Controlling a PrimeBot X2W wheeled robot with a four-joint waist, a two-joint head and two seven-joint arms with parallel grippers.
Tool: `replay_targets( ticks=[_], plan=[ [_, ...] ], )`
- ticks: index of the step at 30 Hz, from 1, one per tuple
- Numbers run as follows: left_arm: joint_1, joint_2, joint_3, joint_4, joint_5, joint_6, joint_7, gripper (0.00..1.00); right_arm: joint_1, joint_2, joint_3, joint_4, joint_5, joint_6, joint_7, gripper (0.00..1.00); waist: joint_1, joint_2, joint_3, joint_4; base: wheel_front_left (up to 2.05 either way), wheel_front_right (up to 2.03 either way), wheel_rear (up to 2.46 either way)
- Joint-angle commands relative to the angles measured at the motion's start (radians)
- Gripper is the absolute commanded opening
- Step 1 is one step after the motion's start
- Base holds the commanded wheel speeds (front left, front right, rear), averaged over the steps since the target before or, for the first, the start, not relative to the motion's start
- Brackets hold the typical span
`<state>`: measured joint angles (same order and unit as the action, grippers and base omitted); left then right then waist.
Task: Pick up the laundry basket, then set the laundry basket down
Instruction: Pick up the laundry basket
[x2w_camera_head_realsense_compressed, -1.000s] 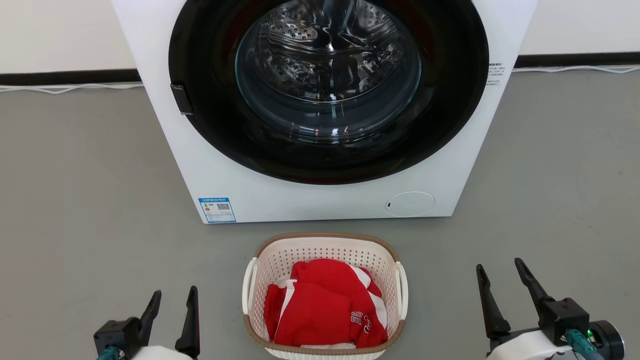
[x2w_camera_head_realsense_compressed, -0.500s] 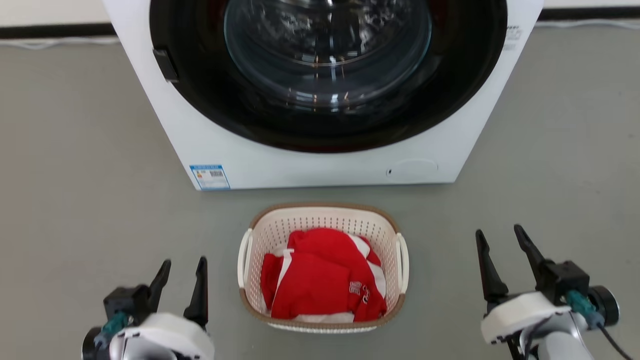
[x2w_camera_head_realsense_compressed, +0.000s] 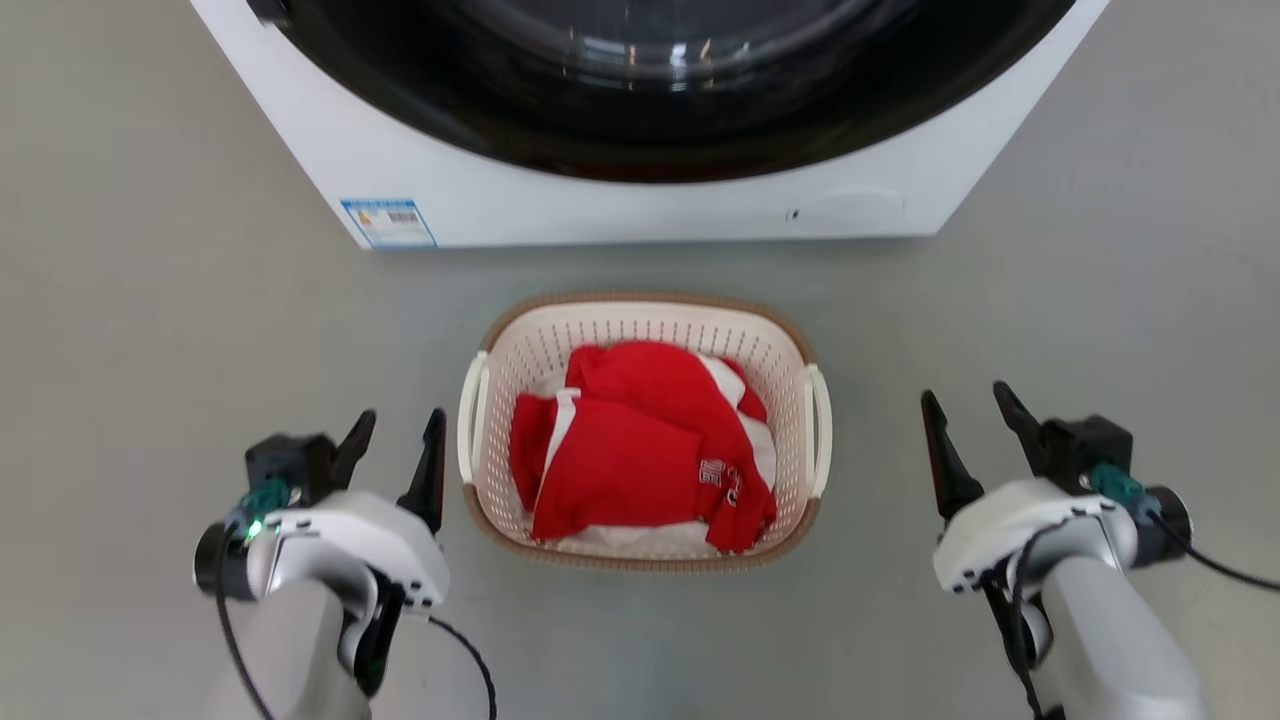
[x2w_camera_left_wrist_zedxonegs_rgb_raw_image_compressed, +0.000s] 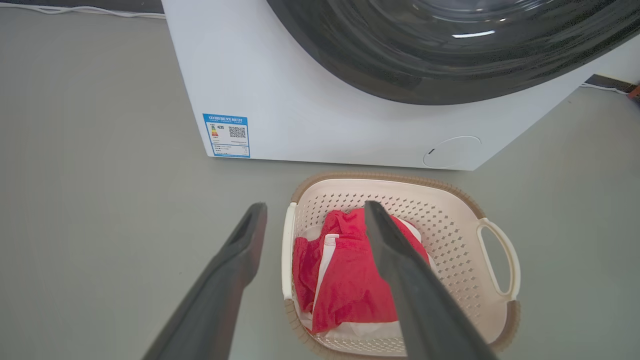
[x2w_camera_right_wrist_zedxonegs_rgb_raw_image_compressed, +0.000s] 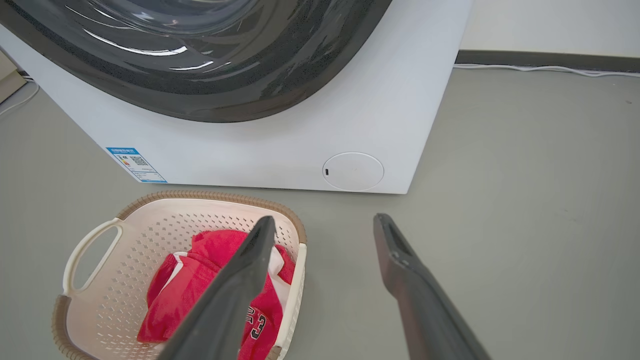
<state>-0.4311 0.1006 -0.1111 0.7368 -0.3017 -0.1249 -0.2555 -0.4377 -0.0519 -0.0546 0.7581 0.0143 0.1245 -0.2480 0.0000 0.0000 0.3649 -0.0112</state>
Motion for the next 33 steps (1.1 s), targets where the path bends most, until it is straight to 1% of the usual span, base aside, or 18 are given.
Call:
replay_targets(
  ticks=[1,6,12,19,25,28,33],
  plan=[
    [-0.057,0.025,0.007,0.017,-0.012,-0.006,-0.006,1.0,-0.041,0.002,0.039,0.015,0.018,0.006,-0.014,1.0,0.0,0.0,0.053,-0.003,0.0,0.0,0.0],
    [-0.168,0.034,-0.061,0.149,-0.061,-0.006,-0.006,1.0,-0.129,0.002,0.085,0.108,0.04,0.006,-0.014,1.0,0.0,0.0,0.133,-0.01,0.0,0.0,0.0],
    [-0.285,0.044,-0.127,0.23,-0.107,-0.006,-0.006,1.0,-0.208,0.002,0.129,0.177,0.069,0.006,-0.014,1.0,0.0,0.0,0.229,-0.011,0.0,0.0,0.0],
    [-0.367,0.056,-0.173,0.267,-0.136,-0.006,-0.006,1.0,-0.254,0.002,0.159,0.19,0.087,0.006,-0.014,1.0,0.0,0.0,0.308,-0.011,0.0,0.0,0.0],
    [-0.411,0.083,-0.198,0.304,-0.147,-0.006,-0.006,1.0,-0.281,0.002,0.196,0.177,0.124,0.006,-0.014,1.0,0.0,0.0,0.362,-0.031,0.0,0.0,0.0],
    [-0.436,0.097,-0.199,0.328,-0.146,-0.006,-0.006,1.0,-0.295,0.002,0.21,0.167,0.141,0.006,-0.014,1.0,0.0,0.0,0.386,-0.04,0.0,0.0,0.0],
    [-0.465,0.101,-0.197,0.35,-0.141,-0.006,-0.006,1.0,-0.306,0.002,0.221,0.167,0.153,0.006,-0.014,1.0,0.0,0.0,0.408,-0.04,0.0,0.0,0.0]
  ],
)
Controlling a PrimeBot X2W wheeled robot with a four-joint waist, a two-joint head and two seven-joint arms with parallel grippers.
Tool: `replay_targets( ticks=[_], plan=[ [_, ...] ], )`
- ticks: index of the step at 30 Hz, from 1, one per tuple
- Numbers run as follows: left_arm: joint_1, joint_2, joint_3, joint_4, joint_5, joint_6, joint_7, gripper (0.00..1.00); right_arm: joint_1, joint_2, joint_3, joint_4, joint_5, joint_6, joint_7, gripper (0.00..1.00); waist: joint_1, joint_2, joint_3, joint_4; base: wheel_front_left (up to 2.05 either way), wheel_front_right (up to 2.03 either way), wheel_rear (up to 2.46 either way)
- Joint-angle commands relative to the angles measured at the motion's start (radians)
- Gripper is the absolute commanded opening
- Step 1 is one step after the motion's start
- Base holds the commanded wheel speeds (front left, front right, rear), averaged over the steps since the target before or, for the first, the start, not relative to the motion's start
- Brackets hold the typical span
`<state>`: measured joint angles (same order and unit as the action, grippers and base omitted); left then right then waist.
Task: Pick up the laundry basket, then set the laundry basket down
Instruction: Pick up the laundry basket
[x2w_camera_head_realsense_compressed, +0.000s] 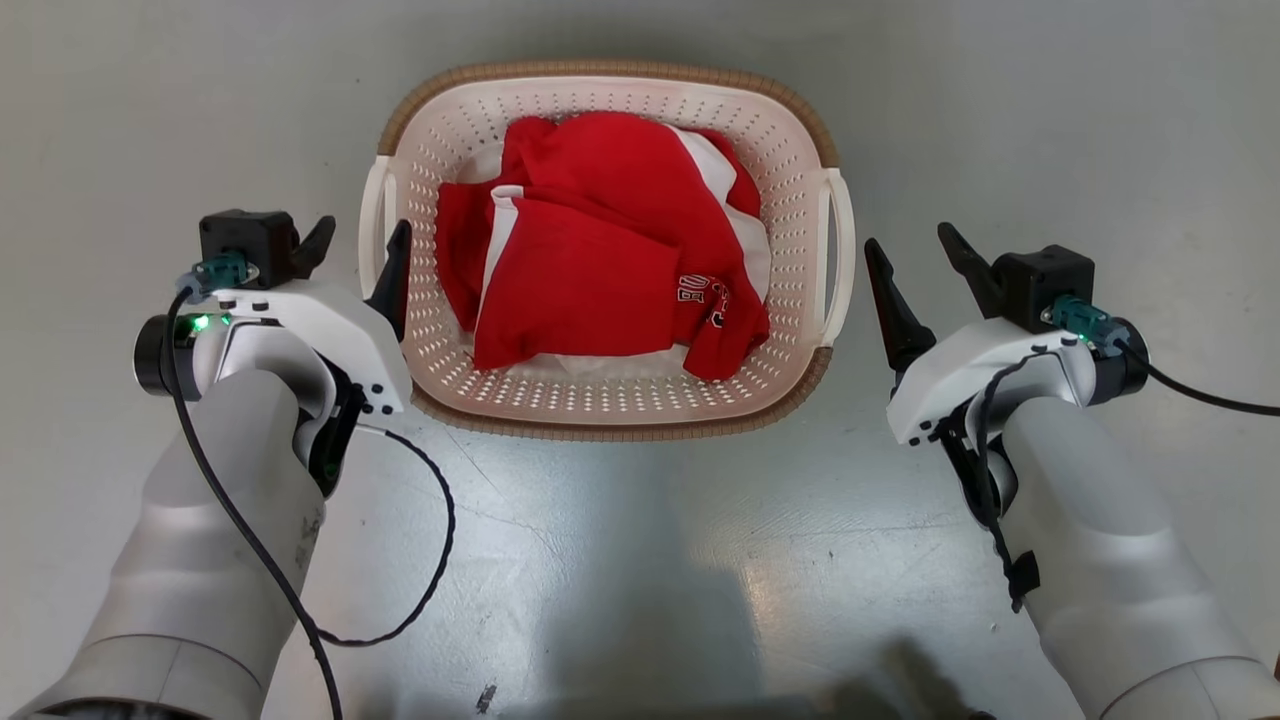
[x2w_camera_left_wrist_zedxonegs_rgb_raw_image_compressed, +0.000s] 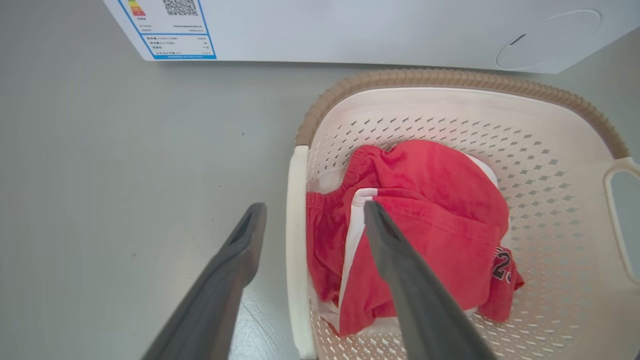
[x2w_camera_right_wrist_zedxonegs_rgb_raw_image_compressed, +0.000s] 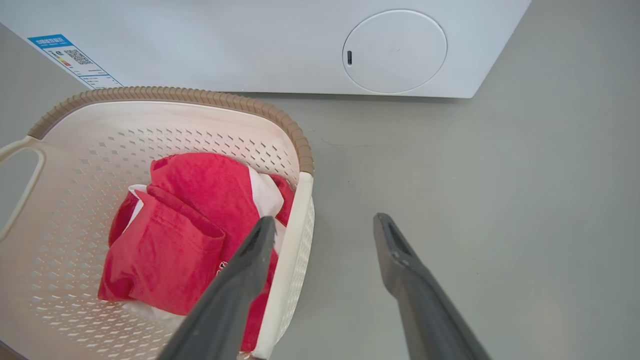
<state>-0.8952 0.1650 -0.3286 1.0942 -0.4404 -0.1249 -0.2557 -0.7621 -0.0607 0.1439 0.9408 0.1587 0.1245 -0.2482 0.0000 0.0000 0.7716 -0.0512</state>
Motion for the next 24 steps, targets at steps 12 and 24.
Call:
replay_targets(
  ticks=[12,24],
  plan=[
    [-0.048,0.015,0.012,0.018,0.023,-0.006,-0.006,1.0,-0.026,0.01,0.034,0.022,0.016,0.006,-0.014,1.0,0.0,0.0,0.059,0.032,0.0,0.0,0.0],
    [-0.104,-0.007,-0.024,0.042,0.041,-0.006,-0.006,1.0,-0.079,0.01,0.026,0.056,0.018,0.006,-0.014,1.0,0.0,0.0,0.117,0.055,0.0,0.0,0.0]
  ],
)
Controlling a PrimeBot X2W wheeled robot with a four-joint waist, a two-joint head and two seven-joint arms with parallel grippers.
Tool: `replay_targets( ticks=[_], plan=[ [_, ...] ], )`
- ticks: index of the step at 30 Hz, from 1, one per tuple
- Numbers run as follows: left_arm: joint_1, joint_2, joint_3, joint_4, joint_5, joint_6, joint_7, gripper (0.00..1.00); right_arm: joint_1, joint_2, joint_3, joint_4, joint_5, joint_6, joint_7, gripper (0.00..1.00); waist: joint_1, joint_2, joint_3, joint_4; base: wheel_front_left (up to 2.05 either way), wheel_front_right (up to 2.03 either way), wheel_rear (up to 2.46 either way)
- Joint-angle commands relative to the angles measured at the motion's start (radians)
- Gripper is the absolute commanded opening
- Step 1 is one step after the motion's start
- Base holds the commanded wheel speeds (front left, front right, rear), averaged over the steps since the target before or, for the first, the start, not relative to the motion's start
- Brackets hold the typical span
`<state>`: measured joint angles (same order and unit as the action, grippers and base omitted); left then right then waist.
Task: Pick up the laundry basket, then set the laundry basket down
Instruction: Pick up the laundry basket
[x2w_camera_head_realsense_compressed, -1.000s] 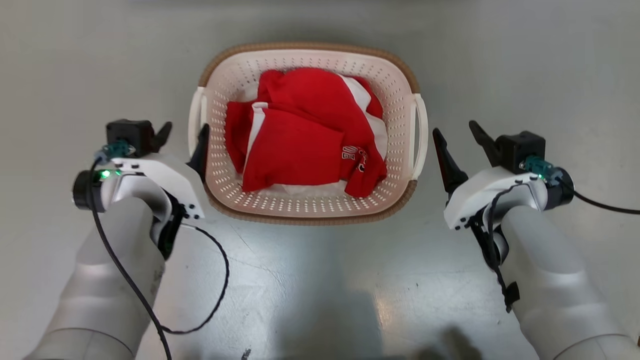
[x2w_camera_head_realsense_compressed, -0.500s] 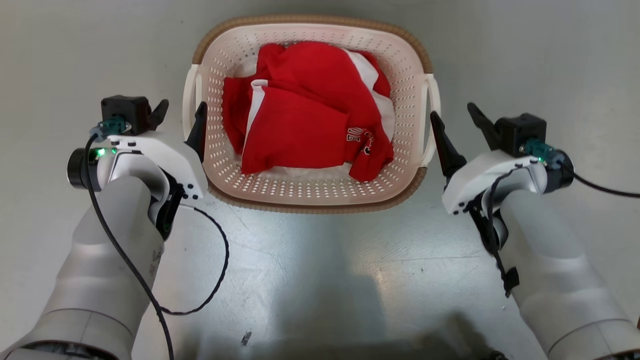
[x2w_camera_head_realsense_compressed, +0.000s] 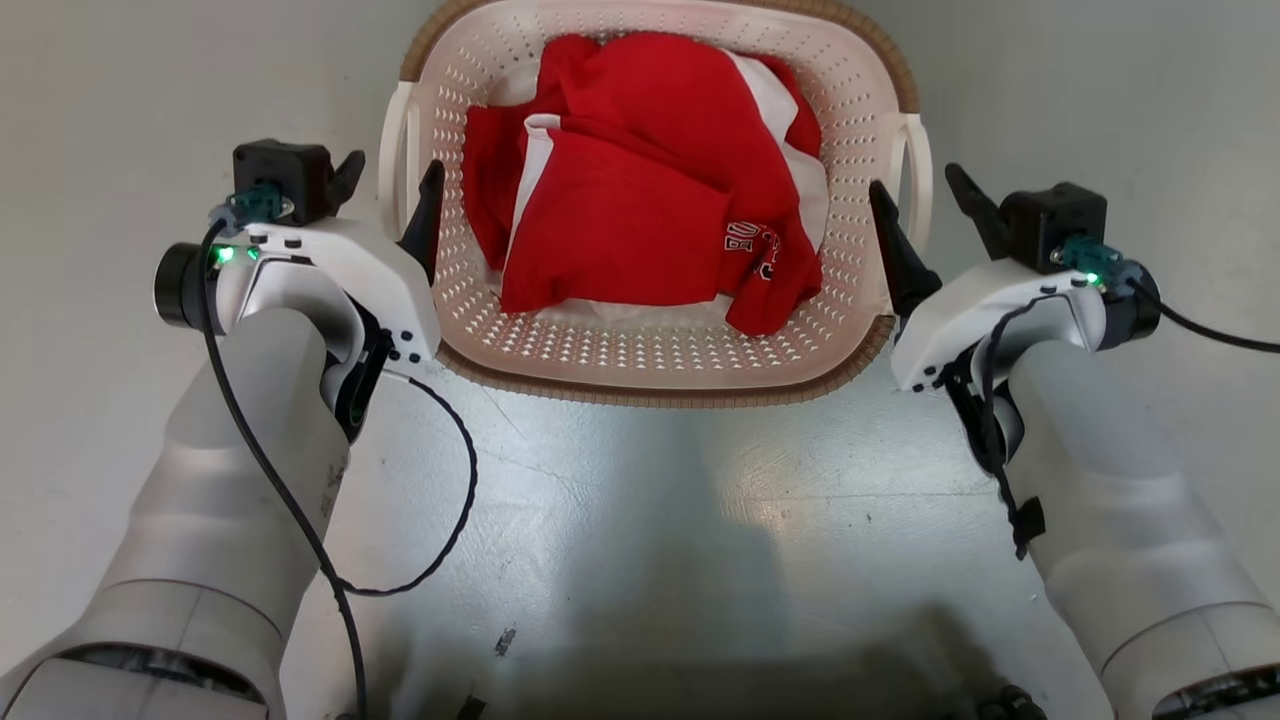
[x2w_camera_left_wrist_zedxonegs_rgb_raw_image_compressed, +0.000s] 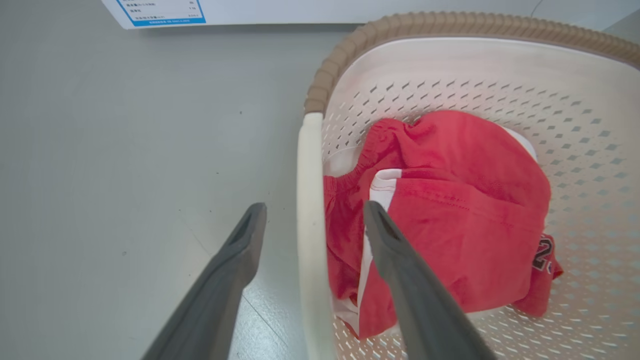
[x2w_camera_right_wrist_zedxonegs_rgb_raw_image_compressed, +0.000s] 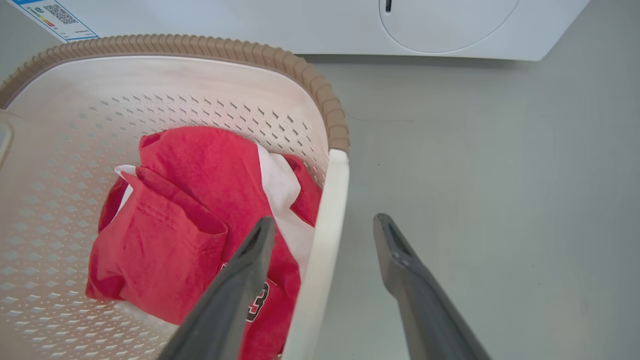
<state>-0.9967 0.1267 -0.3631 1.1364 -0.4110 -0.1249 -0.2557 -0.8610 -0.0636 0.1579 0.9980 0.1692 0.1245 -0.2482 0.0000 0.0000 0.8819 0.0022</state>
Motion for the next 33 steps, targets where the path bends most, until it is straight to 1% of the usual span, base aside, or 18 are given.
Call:
replay_targets(
  ticks=[1,6,14,32,33],
  plan=[
    [-0.008,0.032,0.006,0.004,0.016,-0.006,-0.006,1.0,0.016,0.013,0.011,0.003,0.009,0.006,-0.014,1.0,0.0,0.0,0.009,0.003,0.0,0.0,0.0],
    [-0.029,0.033,-0.014,0.018,0.031,-0.006,-0.006,1.0,-0.002,0.013,0.011,0.027,0.008,0.006,-0.014,1.0,0.0,0.0,0.02,0.005,0.0,0.0,0.0],
    [-0.061,0.016,-0.054,0.057,0.031,-0.006,-0.006,1.0,-0.031,0.013,0.019,0.063,0.022,0.006,-0.014,1.0,0.0,0.0,0.032,0.009,0.0,0.0,0.0],
    [-0.094,0.018,-0.129,0.117,-0.016,-0.006,-0.002,1.0,-0.048,0.013,0.08,0.095,0.077,0.006,-0.014,1.0,0.0,0.0,0.041,0.007,0.0,0.0,0.0],
    [-0.094,0.018,-0.133,0.116,-0.018,-0.006,-0.002,0.63,-0.048,0.013,0.085,0.098,0.082,0.006,-0.014,0.42,0.0,0.0,0.041,0.007,0.0,0.0,0.0]
  ],
)
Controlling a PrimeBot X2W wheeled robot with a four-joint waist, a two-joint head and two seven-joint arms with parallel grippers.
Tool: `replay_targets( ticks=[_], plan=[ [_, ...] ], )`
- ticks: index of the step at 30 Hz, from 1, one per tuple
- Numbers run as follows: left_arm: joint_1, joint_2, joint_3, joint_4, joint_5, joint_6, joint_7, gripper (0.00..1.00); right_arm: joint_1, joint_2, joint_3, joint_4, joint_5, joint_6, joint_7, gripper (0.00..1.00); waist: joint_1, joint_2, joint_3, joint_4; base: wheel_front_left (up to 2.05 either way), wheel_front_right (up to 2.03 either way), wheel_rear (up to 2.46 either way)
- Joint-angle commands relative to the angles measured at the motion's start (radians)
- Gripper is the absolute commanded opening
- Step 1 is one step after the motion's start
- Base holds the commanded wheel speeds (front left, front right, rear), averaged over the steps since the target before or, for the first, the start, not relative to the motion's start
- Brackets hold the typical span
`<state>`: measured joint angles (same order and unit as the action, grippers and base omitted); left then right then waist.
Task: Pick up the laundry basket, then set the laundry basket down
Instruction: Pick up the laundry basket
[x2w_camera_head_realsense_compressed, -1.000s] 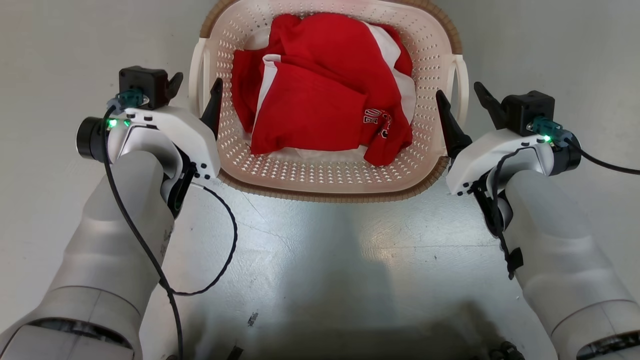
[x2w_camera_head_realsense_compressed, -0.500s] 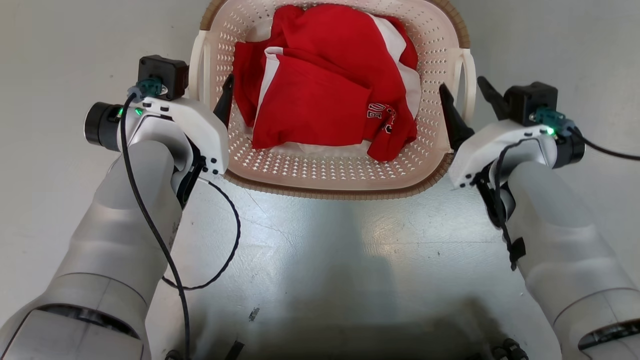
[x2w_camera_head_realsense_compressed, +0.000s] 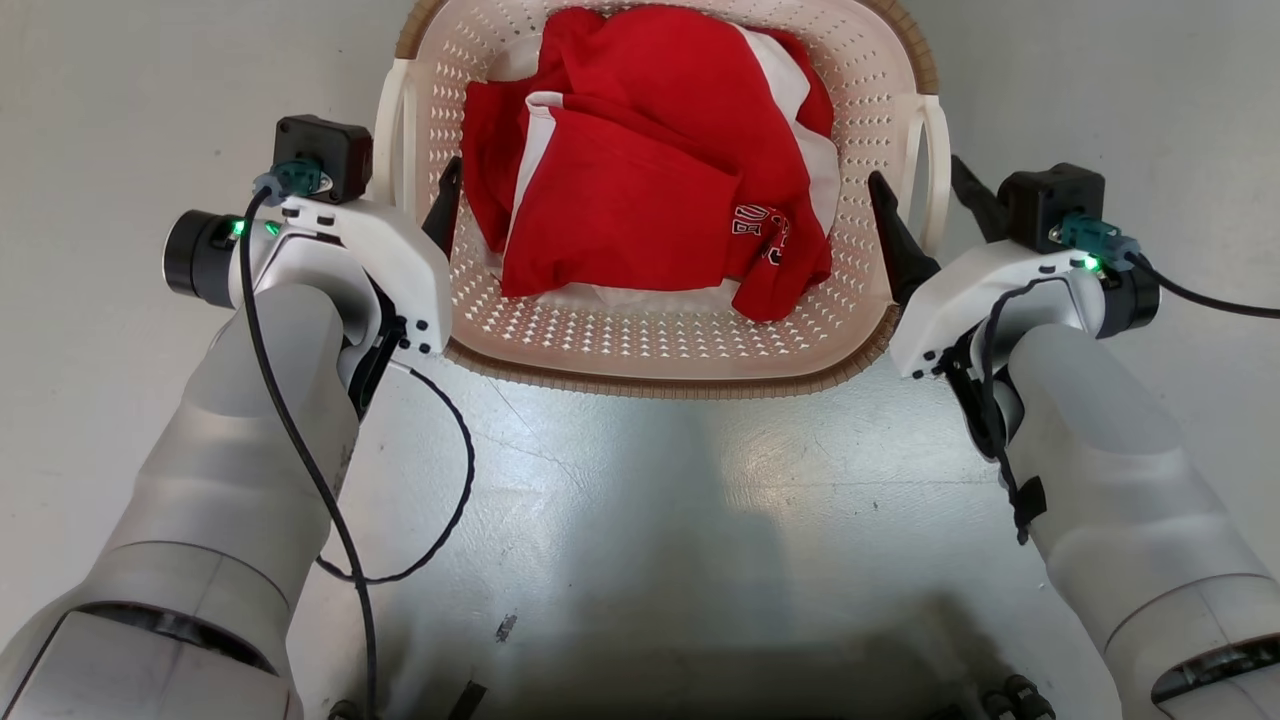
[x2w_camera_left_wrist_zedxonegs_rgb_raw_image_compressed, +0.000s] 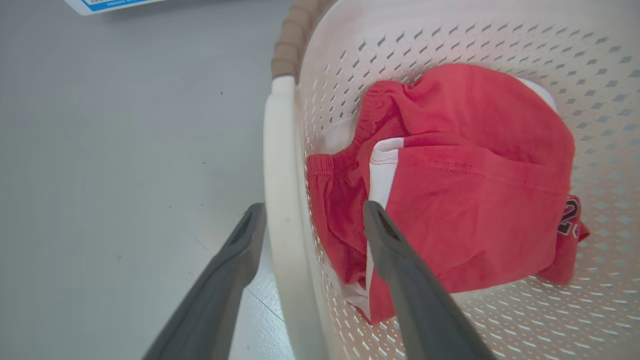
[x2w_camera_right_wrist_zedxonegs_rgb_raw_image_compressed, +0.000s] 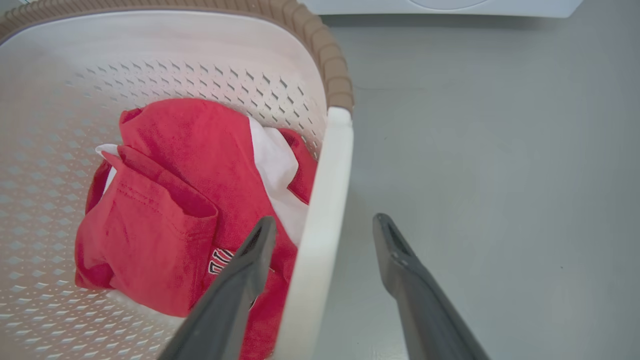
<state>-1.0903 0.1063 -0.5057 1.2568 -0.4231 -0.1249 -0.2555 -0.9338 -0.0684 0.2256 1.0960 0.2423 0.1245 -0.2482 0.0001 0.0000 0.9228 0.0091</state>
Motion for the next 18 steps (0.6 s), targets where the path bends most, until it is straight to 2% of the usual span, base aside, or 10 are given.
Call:
replay_targets(
  ticks=[1,2,13,18],
  plan=[
    [-0.001,0.038,0.005,-0.005,-0.009,-0.006,-0.003,0.36,0.025,0.018,0.024,0.005,0.015,0.006,-0.014,0.0,0.0,0.0,-0.001,0.0,0.0,0.0,0.0],
    [-0.001,0.037,0.004,-0.005,-0.015,-0.006,-0.003,0.0,0.025,0.018,0.034,0.014,0.02,0.006,-0.014,0.0,0.0,0.0,-0.003,0.0,0.0,0.0,0.0],
    [0.04,0.032,-0.028,0.01,-0.063,-0.006,0.023,0.0,0.027,0.018,0.157,0.09,0.099,0.006,0.002,0.0,0.0,0.0,-0.077,-0.007,0.0,0.0,0.0],
    [0.086,0.026,-0.039,0.018,-0.091,-0.006,0.05,0.0,0.052,0.018,0.25,0.082,0.182,0.006,0.072,0.0,0.0,0.0,-0.16,-0.015,0.0,0.0,0.0]
  ],
)
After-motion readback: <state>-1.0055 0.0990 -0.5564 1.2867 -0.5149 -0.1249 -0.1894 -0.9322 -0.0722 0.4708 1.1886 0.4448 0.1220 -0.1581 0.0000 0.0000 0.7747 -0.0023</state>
